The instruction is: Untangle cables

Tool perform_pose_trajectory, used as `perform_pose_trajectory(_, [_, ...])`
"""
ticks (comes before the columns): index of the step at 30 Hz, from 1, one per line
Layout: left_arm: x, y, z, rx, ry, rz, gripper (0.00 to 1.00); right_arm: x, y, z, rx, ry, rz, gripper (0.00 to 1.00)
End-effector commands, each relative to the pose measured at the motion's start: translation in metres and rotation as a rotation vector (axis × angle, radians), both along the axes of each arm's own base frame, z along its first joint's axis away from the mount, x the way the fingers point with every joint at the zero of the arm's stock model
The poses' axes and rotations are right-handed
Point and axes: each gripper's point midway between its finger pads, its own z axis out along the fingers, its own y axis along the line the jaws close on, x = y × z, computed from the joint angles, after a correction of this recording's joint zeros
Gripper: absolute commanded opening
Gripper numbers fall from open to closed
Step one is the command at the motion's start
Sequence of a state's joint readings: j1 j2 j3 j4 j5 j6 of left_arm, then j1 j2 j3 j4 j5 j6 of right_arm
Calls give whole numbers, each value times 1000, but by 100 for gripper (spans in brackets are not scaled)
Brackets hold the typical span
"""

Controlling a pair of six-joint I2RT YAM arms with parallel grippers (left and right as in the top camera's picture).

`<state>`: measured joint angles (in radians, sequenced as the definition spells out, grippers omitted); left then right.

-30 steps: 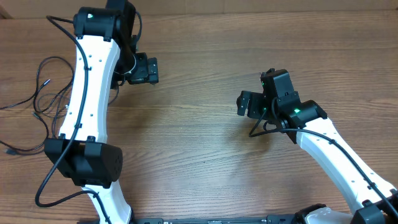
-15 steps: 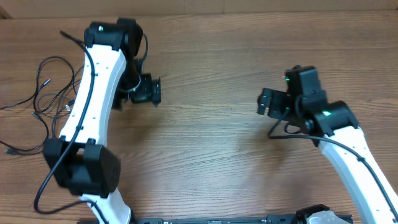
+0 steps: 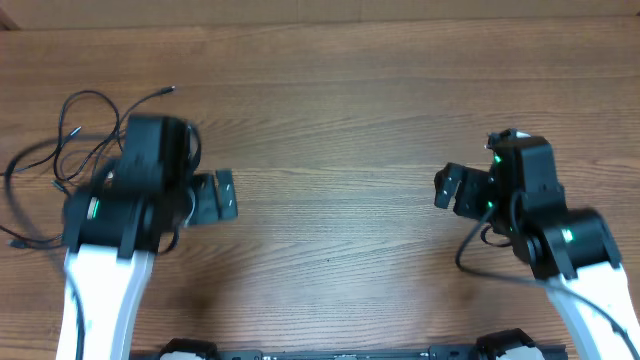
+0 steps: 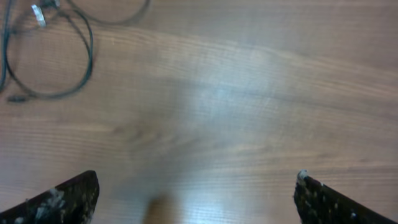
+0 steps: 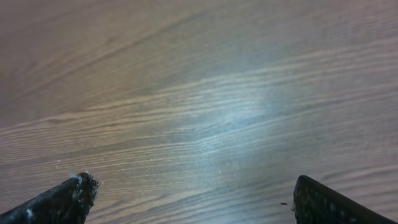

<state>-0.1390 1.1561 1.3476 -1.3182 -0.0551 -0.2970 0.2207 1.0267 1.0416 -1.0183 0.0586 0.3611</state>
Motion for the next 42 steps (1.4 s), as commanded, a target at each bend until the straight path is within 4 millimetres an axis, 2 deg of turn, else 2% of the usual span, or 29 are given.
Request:
perform_pose_trajectory(1, [-18,4,6,-12,-141,14,100,-13,2,12,-23,-103,69,100])
perform_pose_trajectory(5, [-34,9,18,-28,-297,30,100,-25,1,24,-4,-214,81,100])
perform_pose_trajectory(9, [-39,10,27,-37,-357,30,100,-36,-4,32,-7,-259,68,100])
perform_pose_trajectory(16, [-41,10,22,-33,-328,29,100,-40,-6,22,-18,-211,70,100])
perform_pose_trajectory(32, [-42,10,21,-32,-321,29,100,-40,-6,21,-20,-206,70,100])
perform_pose_trajectory(36, [-42,10,21,-32,-321,29,100,-45,-6,27,-12,-235,70,100])
perform_pose_trajectory(42, [-42,10,21,-32,-320,29,100,-35,-8,47,-57,-381,135,100])
